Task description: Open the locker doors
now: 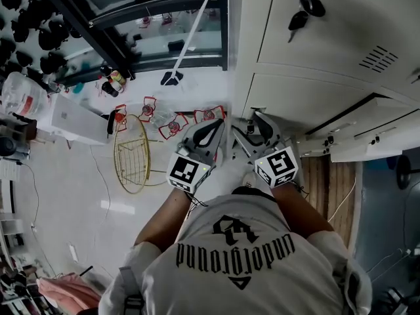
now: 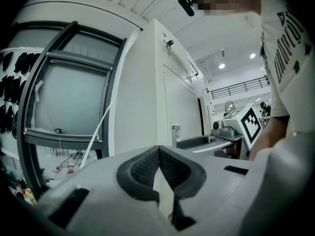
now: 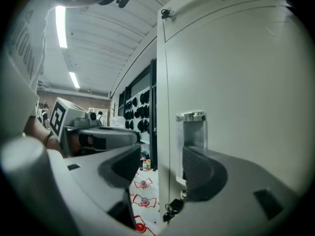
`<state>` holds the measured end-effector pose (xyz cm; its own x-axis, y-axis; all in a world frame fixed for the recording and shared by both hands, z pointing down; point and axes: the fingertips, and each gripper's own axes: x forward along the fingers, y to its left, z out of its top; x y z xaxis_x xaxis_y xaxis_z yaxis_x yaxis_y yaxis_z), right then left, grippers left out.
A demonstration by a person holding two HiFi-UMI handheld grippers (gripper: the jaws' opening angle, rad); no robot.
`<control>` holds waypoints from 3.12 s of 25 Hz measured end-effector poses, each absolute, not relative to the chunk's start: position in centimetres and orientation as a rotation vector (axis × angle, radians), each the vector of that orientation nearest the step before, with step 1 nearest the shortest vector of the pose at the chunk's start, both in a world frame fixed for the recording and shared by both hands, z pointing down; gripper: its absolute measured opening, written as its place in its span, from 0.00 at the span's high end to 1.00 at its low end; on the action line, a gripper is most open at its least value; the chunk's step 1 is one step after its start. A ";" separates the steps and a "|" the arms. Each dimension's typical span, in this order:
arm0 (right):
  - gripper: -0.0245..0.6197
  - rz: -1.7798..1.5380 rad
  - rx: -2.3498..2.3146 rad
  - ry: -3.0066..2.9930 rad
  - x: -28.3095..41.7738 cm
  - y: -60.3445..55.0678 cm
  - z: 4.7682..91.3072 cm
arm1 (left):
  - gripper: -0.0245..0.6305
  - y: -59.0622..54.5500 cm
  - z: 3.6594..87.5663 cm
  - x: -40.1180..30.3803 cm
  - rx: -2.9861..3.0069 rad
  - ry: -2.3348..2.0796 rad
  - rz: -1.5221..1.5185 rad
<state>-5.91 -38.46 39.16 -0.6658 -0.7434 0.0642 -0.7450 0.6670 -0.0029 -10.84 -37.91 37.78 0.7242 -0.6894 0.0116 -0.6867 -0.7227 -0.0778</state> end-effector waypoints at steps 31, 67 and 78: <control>0.76 0.018 1.713 -2.546 1.0 -24.9 39.3 | 0.95 -26.6 38.7 -6.7 -2.991 0.743 -0.057; 0.85 -0.016 1.409 -2.719 24.0 -14.0 39.7 | 0.95 -16.2 37.8 13.1 -2.889 1.011 -0.080; 0.76 -0.029 1.323 -2.748 23.6 -13.7 39.8 | 0.95 -14.9 37.3 12.1 -2.845 1.117 -0.083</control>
